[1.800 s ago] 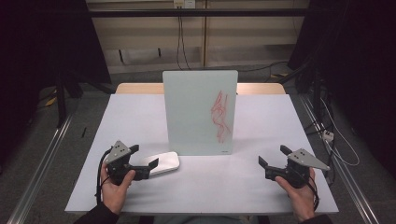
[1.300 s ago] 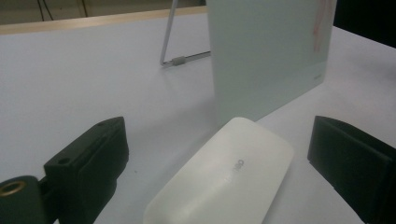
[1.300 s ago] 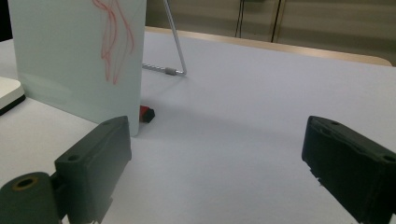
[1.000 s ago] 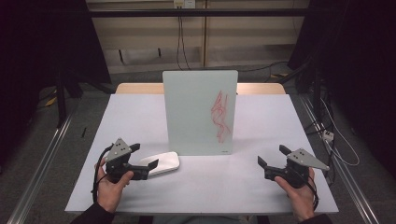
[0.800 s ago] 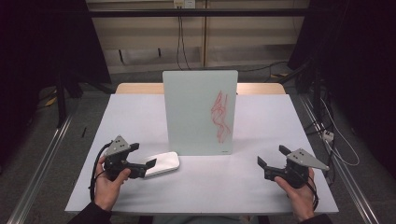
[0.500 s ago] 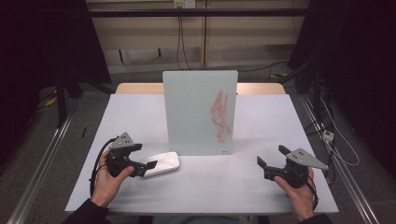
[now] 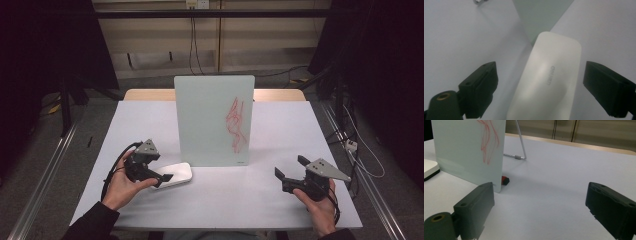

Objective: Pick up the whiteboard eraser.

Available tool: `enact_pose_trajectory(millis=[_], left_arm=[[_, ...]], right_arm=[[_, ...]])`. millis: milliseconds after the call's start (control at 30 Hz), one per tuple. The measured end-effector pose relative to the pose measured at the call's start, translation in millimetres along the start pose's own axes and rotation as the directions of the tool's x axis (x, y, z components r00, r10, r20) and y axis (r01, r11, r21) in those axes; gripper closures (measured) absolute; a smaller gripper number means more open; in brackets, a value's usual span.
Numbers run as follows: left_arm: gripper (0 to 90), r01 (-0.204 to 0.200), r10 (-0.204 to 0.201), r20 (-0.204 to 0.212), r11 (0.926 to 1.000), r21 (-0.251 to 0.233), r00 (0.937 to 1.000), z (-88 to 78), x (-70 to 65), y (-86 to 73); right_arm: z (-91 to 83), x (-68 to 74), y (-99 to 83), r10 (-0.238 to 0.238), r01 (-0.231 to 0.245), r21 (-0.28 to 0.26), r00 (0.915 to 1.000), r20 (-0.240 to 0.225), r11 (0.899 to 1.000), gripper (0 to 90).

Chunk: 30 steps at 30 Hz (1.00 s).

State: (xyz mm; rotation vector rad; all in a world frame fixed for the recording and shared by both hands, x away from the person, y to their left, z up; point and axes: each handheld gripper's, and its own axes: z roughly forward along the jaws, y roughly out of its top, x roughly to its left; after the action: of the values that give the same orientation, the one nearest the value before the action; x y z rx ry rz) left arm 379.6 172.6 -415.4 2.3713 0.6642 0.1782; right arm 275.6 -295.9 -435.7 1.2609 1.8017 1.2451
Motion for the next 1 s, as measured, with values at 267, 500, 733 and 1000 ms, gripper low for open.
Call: enact_pose_trajectory(millis=[267, 500, 733, 1000], left_arm=[[12.5, -0.068, 0.067, 0.006, 0.9957, 0.063, 0.9977, 12.5, -6.7, 0.5], [15.6, -0.076, 0.074, 0.023, 0.9941, 0.077, 0.9970, 19.3, -6.6, -0.9], [24.2, -0.136, 0.133, 0.031, 0.9843, 0.113, 0.9906, 22.4, -9.7, -2.4], [24.6, -0.149, 0.146, 0.036, 0.9813, 0.122, 0.9887, 21.5, -6.7, -7.6]], right_arm=[[0.4, 0.1, -0.2, -0.003, 0.003, 0.002, 1.0000, -0.008, 1.000, 8.1], [0.1, 0.4, -0.1, -0.001, 0.001, 0.002, 1.0000, -0.009, 1.000, 8.1], [0.1, 0.3, -0.1, -0.001, 0.001, 0.001, 1.0000, -0.008, 1.000, 8.1], [0.0, 0.4, -0.1, 0.000, 0.000, 0.001, 1.0000, -0.008, 1.000, 8.1]])
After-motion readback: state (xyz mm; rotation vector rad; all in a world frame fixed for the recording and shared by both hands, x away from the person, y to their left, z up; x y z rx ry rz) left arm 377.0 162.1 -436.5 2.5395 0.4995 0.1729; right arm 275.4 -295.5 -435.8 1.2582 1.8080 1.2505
